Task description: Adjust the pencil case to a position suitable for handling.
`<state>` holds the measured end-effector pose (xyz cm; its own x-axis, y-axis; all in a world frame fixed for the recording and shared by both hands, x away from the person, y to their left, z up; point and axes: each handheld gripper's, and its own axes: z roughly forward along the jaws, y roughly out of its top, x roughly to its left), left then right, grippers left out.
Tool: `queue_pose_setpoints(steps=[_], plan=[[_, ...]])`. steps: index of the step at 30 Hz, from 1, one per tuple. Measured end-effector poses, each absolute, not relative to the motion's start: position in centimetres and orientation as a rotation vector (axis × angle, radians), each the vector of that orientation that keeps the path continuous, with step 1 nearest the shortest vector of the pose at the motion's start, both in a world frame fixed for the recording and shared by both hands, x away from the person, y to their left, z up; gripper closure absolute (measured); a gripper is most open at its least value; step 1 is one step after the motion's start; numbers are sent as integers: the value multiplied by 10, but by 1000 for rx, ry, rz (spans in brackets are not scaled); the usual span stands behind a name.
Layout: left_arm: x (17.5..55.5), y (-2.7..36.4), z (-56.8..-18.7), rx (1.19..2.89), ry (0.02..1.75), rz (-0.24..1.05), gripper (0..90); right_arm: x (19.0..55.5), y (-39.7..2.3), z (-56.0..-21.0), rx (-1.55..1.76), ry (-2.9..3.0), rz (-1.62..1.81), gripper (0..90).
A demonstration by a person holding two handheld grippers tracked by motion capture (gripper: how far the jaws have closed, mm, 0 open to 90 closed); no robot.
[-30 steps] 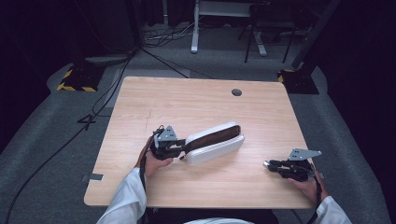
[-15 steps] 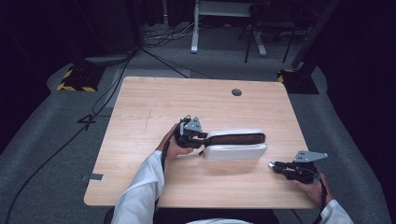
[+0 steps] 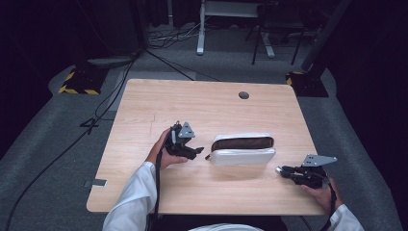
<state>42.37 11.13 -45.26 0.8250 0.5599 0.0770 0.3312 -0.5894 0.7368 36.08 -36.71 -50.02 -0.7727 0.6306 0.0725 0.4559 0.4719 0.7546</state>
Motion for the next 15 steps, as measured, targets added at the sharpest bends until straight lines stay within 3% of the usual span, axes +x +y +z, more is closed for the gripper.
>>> queue_pose_setpoints(steps=[5,15], plan=[[400,134,-457,2280,723,435,180,363,-368,-500,943,2508,1203,733],[357,164,-486,2309,803,452,166,364,-368,-494,927,2488,1213,733]])
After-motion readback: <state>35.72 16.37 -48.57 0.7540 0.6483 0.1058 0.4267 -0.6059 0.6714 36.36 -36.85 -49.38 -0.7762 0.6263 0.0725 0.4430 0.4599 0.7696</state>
